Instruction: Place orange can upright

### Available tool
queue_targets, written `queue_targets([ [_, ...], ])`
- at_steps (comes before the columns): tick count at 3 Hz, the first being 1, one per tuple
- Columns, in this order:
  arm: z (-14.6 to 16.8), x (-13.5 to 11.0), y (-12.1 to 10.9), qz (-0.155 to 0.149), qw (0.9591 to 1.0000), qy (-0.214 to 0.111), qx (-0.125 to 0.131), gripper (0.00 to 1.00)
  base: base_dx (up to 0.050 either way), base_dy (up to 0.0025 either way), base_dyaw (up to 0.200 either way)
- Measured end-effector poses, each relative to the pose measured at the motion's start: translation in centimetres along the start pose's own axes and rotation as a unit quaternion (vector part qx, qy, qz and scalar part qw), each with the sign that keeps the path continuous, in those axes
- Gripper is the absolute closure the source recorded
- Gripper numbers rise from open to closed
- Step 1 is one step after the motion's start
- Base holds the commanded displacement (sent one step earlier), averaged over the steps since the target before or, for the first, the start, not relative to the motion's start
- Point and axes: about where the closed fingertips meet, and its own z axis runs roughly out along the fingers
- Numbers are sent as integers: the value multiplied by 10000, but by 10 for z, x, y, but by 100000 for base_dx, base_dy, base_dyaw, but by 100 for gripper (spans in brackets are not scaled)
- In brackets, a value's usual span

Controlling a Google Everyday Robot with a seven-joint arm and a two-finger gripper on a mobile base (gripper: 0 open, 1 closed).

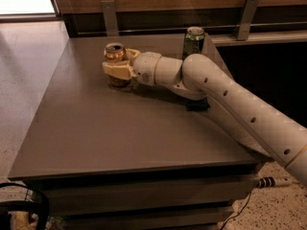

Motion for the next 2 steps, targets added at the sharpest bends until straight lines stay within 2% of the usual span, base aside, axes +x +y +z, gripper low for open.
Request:
queue_targets([
  [2,0,-1,0,0,10000,0,-2,46,0,0,0],
])
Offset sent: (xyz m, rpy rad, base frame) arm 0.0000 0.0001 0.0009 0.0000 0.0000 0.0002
